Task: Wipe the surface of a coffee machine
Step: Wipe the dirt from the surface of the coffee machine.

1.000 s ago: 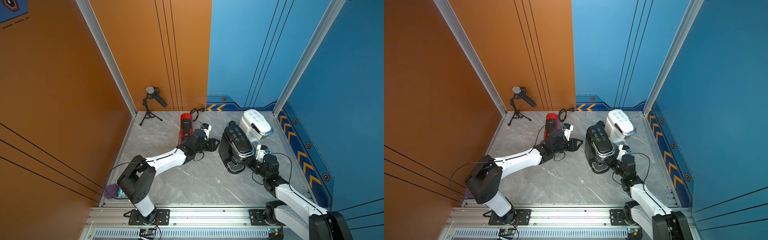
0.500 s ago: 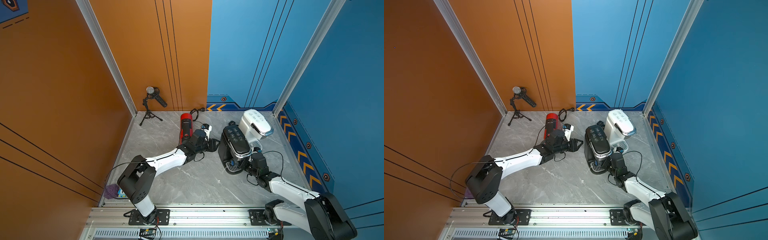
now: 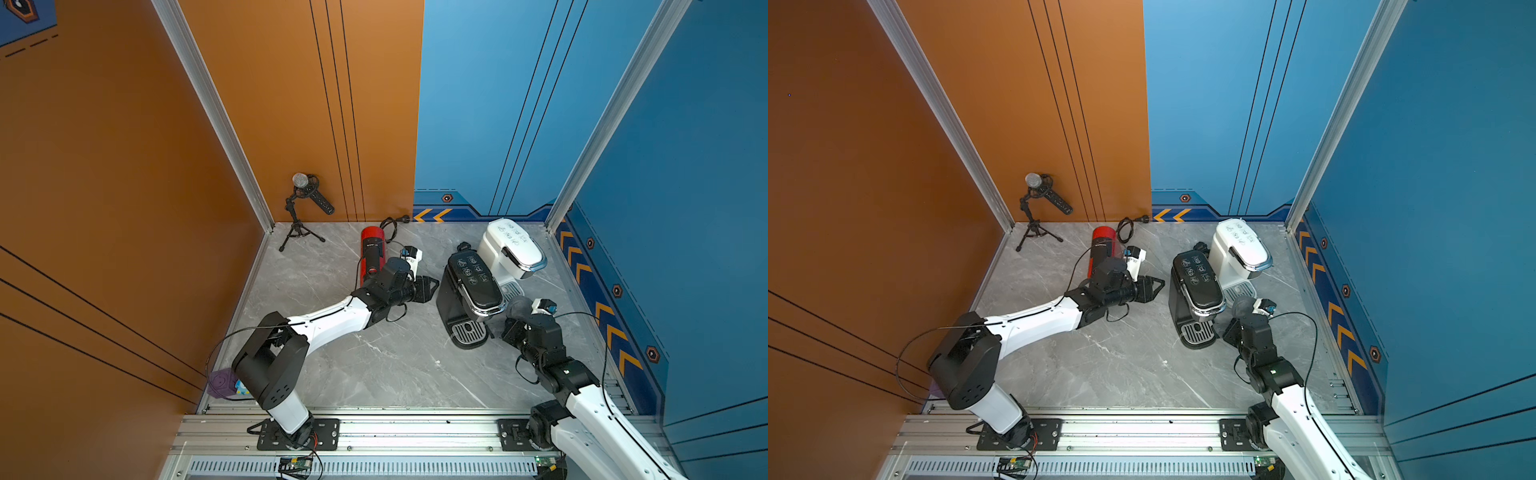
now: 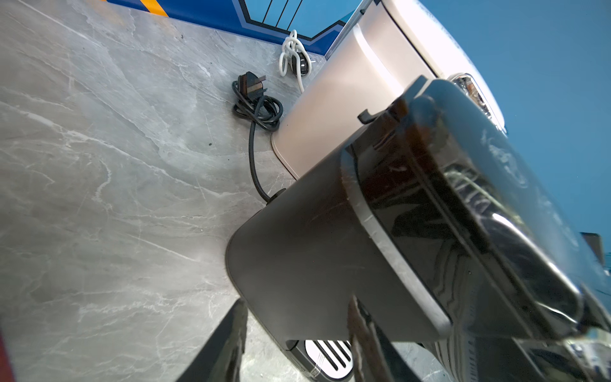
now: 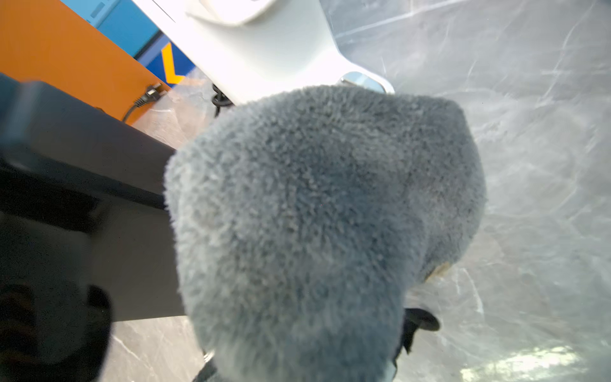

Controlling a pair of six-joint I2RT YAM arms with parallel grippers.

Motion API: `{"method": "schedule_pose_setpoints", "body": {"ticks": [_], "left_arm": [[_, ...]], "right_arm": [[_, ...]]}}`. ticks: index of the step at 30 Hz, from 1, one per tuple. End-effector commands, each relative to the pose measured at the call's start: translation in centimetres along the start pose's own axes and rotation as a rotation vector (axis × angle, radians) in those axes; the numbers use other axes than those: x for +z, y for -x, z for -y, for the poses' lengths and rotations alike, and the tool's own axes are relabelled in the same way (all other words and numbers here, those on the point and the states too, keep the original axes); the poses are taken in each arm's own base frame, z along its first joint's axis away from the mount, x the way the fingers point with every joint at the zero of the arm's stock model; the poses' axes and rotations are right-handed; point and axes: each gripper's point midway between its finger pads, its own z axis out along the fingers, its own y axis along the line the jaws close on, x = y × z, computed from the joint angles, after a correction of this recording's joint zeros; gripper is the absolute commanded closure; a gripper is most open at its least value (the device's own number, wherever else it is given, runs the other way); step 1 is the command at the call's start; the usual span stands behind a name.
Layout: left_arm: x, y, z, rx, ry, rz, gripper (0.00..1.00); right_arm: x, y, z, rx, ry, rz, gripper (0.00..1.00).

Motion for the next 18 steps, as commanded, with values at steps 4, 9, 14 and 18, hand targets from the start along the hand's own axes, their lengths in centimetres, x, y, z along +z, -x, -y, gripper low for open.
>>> {"method": "schedule_pose_setpoints", "body": {"ticks": [4,9,14,18], "left_arm": [[-4.1,4.4,1.9,0.141,0.041,0.033,0.5],[-7.9,7.9,0.4,0.188,0.146,0.086,0.49],[-11.1,10.5,-3.7,0.145,0.272,0.14,0.49],[-13.3,11.7,-7.3,0.09,0.379,0.171,0.48]], "right_arm": [[-5.1,4.1,-3.0,-0.126,0.057,0.037,0.99],[-8.0,7.3,-6.8,-0.246,0.131,0.055,1.0],[-9.0,8.4,-13.0,-0.419,0.264,0.026,1.0],[-9.5,8.2,-19.2,-0.595,0.367,0.003,1.0]]}}
